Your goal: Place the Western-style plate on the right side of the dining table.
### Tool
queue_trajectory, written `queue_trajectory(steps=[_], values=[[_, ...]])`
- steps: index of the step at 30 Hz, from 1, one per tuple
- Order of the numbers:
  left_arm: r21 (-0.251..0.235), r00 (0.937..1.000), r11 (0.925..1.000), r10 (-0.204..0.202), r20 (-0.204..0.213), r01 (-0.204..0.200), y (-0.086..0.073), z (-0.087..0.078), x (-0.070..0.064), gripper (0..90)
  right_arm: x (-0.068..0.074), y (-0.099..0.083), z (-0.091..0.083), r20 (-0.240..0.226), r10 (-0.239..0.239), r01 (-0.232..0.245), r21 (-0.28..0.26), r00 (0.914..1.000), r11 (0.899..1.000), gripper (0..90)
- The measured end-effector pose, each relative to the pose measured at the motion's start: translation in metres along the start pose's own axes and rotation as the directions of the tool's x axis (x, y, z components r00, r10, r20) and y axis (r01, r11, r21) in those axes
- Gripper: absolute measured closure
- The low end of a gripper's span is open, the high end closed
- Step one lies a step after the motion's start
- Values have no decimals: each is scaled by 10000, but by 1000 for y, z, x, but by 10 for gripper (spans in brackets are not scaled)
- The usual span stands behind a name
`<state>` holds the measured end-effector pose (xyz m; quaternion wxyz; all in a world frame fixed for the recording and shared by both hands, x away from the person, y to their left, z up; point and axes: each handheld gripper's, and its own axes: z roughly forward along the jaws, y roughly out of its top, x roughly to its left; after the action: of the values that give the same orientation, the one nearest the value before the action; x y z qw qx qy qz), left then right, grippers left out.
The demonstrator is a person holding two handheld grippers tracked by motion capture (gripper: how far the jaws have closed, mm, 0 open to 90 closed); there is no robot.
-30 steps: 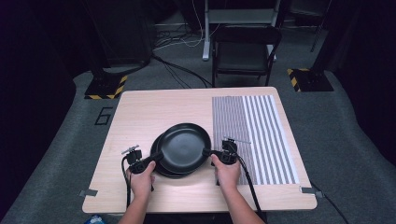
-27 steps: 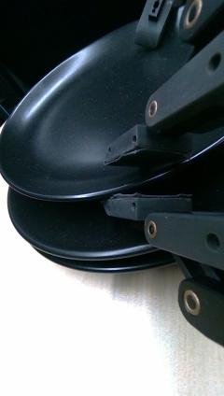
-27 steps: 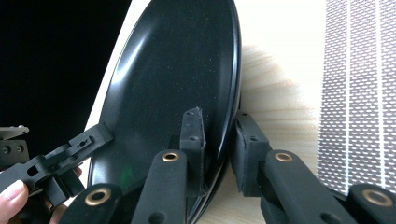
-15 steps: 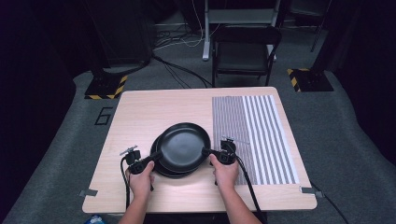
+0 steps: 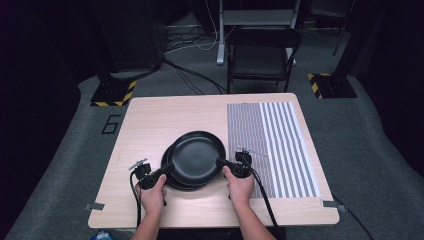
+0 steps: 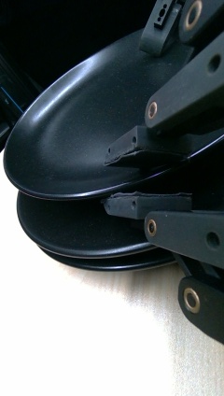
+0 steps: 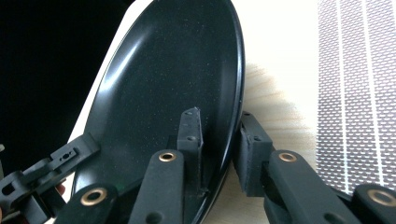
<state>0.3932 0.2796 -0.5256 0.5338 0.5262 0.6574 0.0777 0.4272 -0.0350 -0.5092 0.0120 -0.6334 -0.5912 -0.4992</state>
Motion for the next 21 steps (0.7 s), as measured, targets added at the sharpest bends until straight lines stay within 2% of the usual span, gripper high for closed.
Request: queue_trajectory(steps=[7,14,21], values=[[-118,9998,9998,128,119,-127,-1,-1,-3,756,-1,2,-4,-135,170,-173,-197,9998,9997,757],[-218,9996,9997,102,250,-97,0,-2,-3,762,-3,5,-6,-569,491,-500,-146,9972,9986,787],[-292,9995,9994,176,271,-168,4,-4,-6,763,-1,9,-9,-686,464,-471,-89,9966,9988,788]])
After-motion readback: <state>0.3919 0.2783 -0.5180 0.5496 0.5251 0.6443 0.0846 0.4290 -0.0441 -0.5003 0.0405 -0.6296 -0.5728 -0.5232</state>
